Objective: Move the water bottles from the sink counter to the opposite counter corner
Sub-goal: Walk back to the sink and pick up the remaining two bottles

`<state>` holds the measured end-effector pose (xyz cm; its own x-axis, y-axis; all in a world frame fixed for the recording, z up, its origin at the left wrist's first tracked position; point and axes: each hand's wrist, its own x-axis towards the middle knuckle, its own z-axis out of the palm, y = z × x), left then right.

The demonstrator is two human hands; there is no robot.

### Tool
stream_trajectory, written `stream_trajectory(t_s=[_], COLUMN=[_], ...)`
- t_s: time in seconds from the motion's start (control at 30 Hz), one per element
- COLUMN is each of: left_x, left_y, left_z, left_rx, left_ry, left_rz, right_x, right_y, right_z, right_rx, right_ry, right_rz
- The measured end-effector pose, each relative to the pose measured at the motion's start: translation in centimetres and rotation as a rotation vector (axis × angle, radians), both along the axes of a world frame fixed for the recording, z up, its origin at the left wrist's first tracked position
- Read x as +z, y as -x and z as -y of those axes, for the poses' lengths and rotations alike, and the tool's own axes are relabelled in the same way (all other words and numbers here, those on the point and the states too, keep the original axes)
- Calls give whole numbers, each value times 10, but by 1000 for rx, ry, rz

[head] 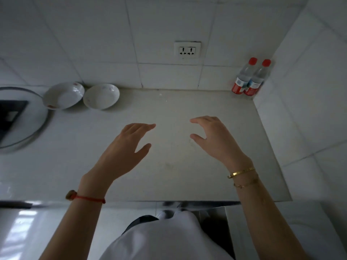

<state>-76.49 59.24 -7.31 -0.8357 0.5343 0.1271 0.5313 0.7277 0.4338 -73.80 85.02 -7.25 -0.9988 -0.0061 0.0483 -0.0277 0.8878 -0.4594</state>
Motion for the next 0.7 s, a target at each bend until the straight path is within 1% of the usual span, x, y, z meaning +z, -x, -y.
stream_trajectory(t_s=[0.4,0.7], left_x=[-2,-6], left_y=[-72,-152], left_z=[105,227], left_rx=[318,576], left_ry=[6,12], left_rz=[31,80], right_x=[-4,-14], right_y=[2,-15], right_z=[115,261], right_rx=[325,578], right_ry=[14,30], right_rz=[37,68])
